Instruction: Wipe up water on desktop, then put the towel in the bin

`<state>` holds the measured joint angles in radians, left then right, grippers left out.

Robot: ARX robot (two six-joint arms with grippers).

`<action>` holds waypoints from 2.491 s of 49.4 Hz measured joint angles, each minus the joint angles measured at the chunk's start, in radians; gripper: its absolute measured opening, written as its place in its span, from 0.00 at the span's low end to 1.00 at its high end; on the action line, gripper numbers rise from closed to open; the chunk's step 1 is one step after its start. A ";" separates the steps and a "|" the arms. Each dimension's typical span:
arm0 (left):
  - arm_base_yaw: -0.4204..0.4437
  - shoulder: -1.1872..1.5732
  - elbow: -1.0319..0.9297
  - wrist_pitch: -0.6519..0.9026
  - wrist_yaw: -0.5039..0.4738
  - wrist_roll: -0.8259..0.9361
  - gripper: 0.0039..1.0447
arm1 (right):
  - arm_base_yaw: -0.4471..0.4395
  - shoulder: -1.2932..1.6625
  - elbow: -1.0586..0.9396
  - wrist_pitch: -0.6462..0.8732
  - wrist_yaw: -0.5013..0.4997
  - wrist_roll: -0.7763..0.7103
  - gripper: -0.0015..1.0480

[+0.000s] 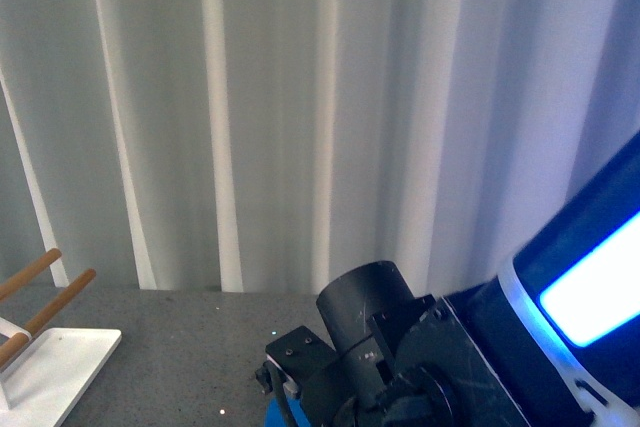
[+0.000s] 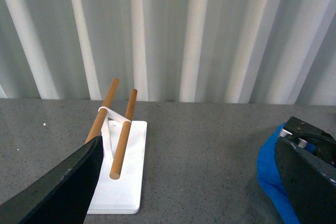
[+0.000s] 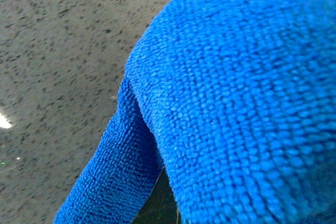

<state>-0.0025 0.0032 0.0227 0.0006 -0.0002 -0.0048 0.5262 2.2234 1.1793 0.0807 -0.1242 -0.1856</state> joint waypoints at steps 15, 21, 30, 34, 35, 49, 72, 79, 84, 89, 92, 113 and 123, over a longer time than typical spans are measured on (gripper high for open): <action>0.000 0.000 0.000 0.000 0.000 0.000 0.94 | -0.135 -0.257 -0.229 0.043 0.047 0.074 0.05; 0.000 0.000 0.000 0.000 0.000 0.000 0.94 | -0.243 -0.372 -0.189 -0.041 0.024 0.042 0.05; 0.000 0.000 0.000 0.000 0.000 0.000 0.94 | -0.324 -0.508 -0.018 -0.164 -0.058 -0.045 0.05; 0.000 0.000 0.000 0.000 0.000 0.000 0.94 | -0.345 -0.553 0.074 -0.230 -0.012 -0.085 0.05; 0.000 0.000 0.000 0.000 0.000 0.000 0.94 | -0.350 -0.562 0.093 -0.245 0.008 -0.091 0.05; 0.000 0.000 0.000 0.000 0.000 0.000 0.94 | -0.476 -0.654 0.168 -0.340 0.333 -0.197 0.05; 0.000 0.000 0.000 0.000 0.000 0.000 0.94 | -0.654 -0.626 0.038 -0.307 0.277 -0.191 0.05; 0.000 0.000 0.000 0.000 0.000 0.000 0.94 | -0.676 -0.578 0.027 -0.302 0.254 -0.172 0.05; 0.000 0.000 0.000 0.000 0.000 0.000 0.94 | -0.690 -0.540 0.040 -0.348 0.259 -0.134 0.05; 0.000 0.000 0.000 0.000 0.000 0.000 0.94 | -0.710 -0.511 0.050 -0.388 0.272 -0.092 0.05; 0.000 0.000 0.000 0.000 0.000 0.000 0.94 | -0.719 -0.508 0.050 -0.404 0.277 -0.082 0.05; 0.000 0.000 0.000 0.000 0.000 0.000 0.94 | -0.733 -0.484 0.050 -0.426 0.293 -0.070 0.13; 0.000 0.000 0.000 0.000 0.000 0.000 0.94 | -0.734 -0.484 0.050 -0.426 0.296 -0.070 0.42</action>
<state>-0.0025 0.0032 0.0227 0.0006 -0.0002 -0.0048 -0.2077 1.7393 1.2293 -0.3454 0.1715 -0.2558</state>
